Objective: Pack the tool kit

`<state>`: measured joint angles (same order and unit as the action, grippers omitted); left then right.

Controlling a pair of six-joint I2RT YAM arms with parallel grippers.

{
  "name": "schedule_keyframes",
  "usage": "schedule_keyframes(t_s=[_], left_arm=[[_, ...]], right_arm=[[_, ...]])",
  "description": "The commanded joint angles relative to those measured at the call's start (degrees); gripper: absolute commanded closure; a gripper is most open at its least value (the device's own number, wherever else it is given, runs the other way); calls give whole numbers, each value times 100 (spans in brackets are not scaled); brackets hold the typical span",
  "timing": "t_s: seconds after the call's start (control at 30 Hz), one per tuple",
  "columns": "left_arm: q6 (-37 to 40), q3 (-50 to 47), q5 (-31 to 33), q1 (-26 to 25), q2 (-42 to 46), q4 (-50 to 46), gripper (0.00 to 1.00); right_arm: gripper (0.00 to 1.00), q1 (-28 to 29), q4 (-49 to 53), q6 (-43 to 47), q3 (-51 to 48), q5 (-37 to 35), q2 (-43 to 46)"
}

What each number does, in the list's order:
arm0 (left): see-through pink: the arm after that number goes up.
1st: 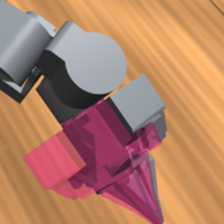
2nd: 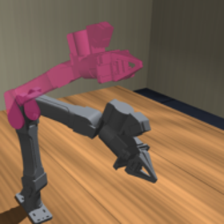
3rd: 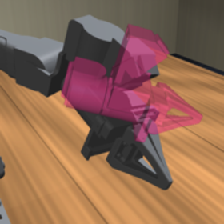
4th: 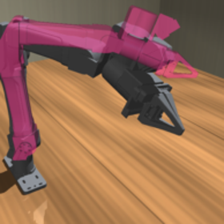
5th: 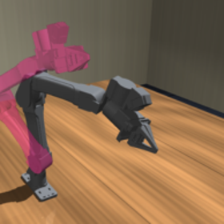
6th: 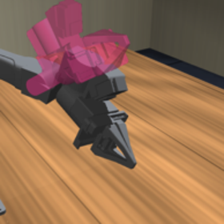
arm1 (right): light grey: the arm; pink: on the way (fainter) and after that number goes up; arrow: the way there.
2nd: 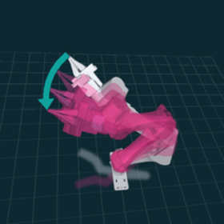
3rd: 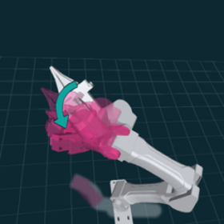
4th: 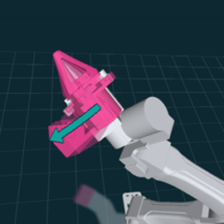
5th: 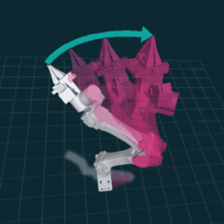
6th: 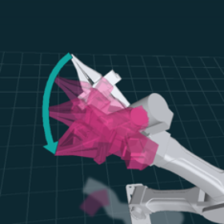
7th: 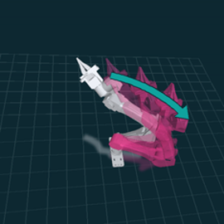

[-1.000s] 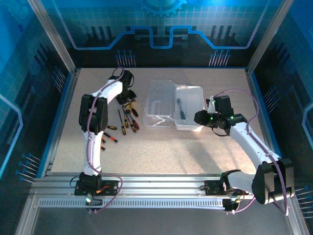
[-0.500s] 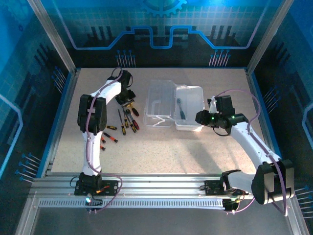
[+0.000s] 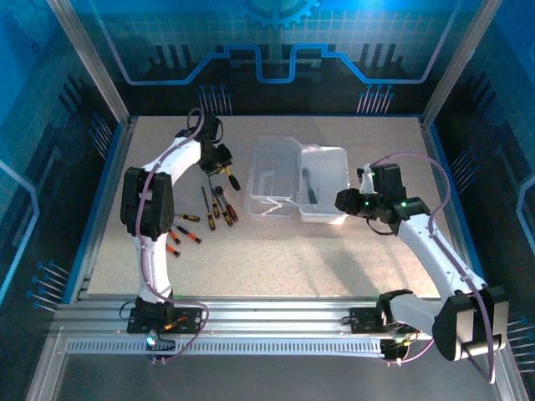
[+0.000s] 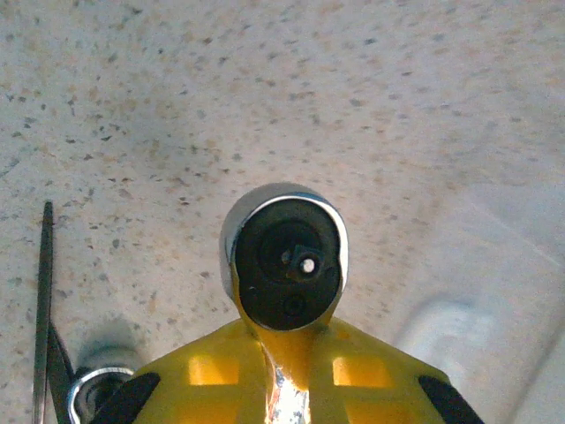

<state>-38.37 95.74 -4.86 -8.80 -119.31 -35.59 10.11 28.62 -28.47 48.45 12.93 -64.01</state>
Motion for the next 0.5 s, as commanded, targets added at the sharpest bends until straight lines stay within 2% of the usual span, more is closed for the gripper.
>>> schedule_keyframes(t_s=[0.0,0.23,0.47], left_arm=[[272,-269,-246,-16,848,182,99],[226,-1379,-393,-132,2243,487,99],[449,-1897,-314,-665,2890,757,100]], right_arm=[[65,144,38,105,165,94,222],[60,563,182,89,639,56,231],[54,995,319,242,1036,224,13]])
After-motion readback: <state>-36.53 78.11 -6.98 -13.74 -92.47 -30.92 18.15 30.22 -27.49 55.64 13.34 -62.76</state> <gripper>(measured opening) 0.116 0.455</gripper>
